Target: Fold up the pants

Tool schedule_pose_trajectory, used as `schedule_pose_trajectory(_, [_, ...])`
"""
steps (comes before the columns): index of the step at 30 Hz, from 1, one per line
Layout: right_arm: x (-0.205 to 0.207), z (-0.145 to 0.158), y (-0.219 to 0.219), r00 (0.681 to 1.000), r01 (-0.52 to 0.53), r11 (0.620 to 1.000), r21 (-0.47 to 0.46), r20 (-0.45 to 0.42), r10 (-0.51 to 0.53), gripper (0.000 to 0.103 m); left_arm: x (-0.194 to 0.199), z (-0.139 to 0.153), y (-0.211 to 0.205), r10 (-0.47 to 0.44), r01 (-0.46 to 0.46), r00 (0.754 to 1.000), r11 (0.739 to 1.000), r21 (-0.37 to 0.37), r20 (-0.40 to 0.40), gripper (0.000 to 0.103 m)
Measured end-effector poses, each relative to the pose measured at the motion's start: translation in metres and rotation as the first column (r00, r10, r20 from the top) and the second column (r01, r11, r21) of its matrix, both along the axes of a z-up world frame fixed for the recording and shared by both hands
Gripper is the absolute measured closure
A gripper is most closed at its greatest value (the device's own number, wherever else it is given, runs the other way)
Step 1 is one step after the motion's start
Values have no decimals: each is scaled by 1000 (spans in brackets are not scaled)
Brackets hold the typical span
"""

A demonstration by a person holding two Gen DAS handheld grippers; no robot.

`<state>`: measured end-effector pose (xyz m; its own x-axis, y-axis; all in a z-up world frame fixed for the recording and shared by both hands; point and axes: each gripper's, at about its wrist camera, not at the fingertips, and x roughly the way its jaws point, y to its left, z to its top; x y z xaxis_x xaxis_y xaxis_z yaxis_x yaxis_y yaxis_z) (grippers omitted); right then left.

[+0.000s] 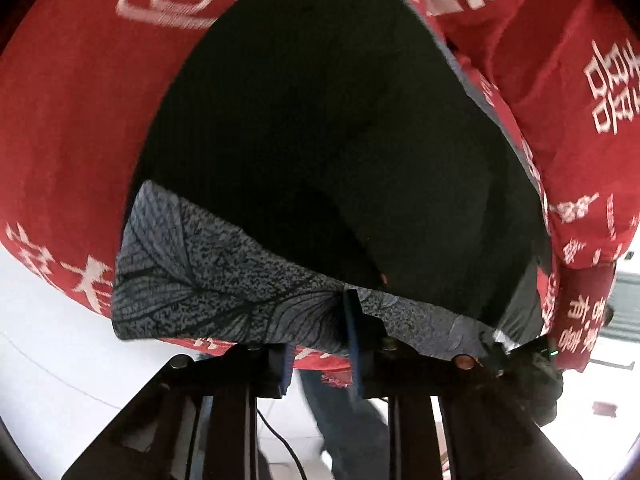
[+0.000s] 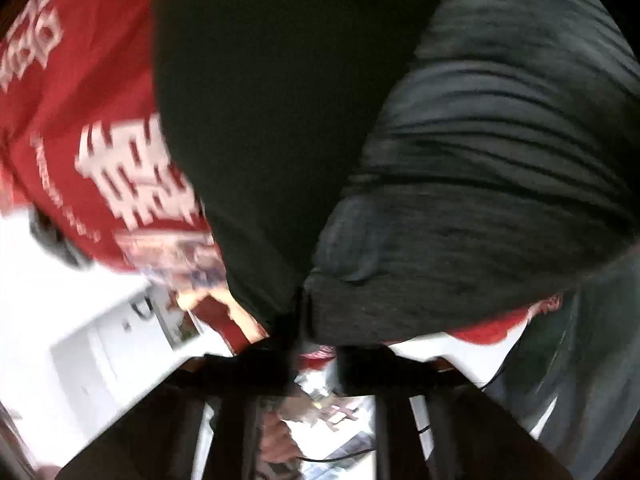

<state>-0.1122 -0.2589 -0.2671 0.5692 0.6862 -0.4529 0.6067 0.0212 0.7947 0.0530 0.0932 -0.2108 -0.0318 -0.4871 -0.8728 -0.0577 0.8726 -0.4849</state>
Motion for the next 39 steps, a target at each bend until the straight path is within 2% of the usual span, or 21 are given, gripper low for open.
schedule_pose_trajectory(2, [12,23,-3,997,-67,995,-73,27,69,97,8,19,-5,1,-1,1000,1000,-7,17,80])
schedule_pose_trajectory(5, [50,65,-15,976,-184,966,-181,86,202,97,22,47,-8,36,-34,998,999,-30,56,80])
schedule_pose_trajectory(8, [109,103,-35,932,-273,929,-252,169,320,97,48,80,-27,44,-41,988,999,-26,148,80])
schedule_pose_trajectory(10, [154,116,-52,913,-300,915,-269,196,357,97,78,95,-42,47,-43,974,999,-23,221,80])
schedule_pose_trajectory(13, [218,113,-67,894,-346,894,-284,188,406,97,130,103,-52,57,-59,947,998,-3,317,77])
schedule_pose_trajectory(15, [258,99,-73,880,-389,871,-300,159,448,97,169,93,-74,44,-82,929,993,87,368,44])
schedule_pose_trajectory(16, [280,87,-79,879,-403,865,-300,139,457,94,181,89,-79,44,-107,920,984,143,390,19])
schedule_pose_trajectory(17, [291,76,-83,878,-412,865,-287,129,461,93,196,81,-84,43,-135,910,971,197,413,13])
schedule_pose_trajectory(19, [317,48,-94,890,-413,882,-228,101,444,93,218,63,-97,43,-145,918,961,234,394,13])
schedule_pose_trajectory(21, [328,21,-98,894,-424,887,-181,71,442,94,235,39,-102,60,-176,929,939,294,365,13])
schedule_pose_trajectory(23, [337,0,-99,890,-445,882,-151,30,454,94,242,30,-105,45,-176,940,912,369,339,13])
schedule_pose_trajectory(24, [339,-4,-100,894,-440,888,-131,26,447,94,239,34,-105,41,-176,942,904,390,332,13])
schedule_pose_trajectory(26, [341,1,-101,894,-442,891,-106,26,447,89,233,53,-102,42,-202,929,890,408,367,13])
schedule_pose_trajectory(27, [340,9,-102,891,-445,890,-104,53,451,70,230,63,-99,31,-206,924,881,426,382,13])
schedule_pose_trajectory(28, [340,18,-103,886,-447,888,-109,86,456,40,228,72,-99,18,-202,922,875,440,387,13])
schedule_pose_trajectory(30, [336,45,-108,863,-463,875,-142,152,481,17,217,85,-103,-26,-159,927,876,456,374,13])
schedule_pose_trajectory(32, [323,71,-117,835,-481,851,-211,185,518,17,202,90,-121,-95,-65,940,893,446,327,13])
schedule_pose_trajectory(34, [301,85,-130,827,-483,827,-289,161,539,17,180,89,-151,-188,59,942,908,416,277,13])
schedule_pose_trajectory(35, [286,90,-138,828,-481,818,-316,144,542,17,170,89,-164,-223,103,939,909,403,262,13])
schedule_pose_trajectory(36, [270,93,-147,833,-475,813,-336,124,539,17,155,85,-187,-266,168,936,914,369,232,13])
schedule_pose_trajectory(39, [214,96,-178,863,-444,810,-385,60,501,17,122,71,-242,-335,287,925,925,248,177,13])
